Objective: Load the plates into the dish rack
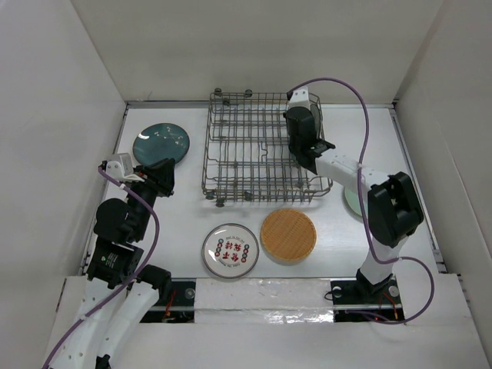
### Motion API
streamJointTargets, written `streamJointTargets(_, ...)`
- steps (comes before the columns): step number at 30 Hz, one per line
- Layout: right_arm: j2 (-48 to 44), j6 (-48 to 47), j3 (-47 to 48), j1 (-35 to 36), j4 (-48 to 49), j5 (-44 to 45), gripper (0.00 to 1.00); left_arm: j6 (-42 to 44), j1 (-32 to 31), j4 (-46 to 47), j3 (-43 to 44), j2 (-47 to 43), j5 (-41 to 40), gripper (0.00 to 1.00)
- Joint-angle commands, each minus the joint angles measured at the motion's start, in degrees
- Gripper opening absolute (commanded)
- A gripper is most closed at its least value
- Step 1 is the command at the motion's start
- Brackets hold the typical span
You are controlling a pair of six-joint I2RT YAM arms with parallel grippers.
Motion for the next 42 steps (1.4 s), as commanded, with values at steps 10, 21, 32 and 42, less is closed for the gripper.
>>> streamJointTargets(10, -1.86, 5.42, -0.96, 1.76, 6.31, 3.12, 0.04, 0.34, 0.17, 3.02, -0.60, 0.39, 1.32, 0.16)
streamJointTargets(21, 0.69, 14.21, -1.84, 3.34, 3.14, 5.05, 0.21, 0.26, 0.17, 3.02, -0.69, 0.48, 1.41, 0.16)
streamJointTargets(32, -7.74, 20.54, -1.31, 0.79, -1.87, -1.89, 0.55, 0.26, 0.17, 3.02, -0.60, 0.13, 1.76, 0.16)
streamJointTargets(42, -22.14, 28.17, -13.67, -4.56, 1.54, -7.67, 0.60, 0.17, 0.17, 2.93, -0.60, -0.57, 1.76, 0.17)
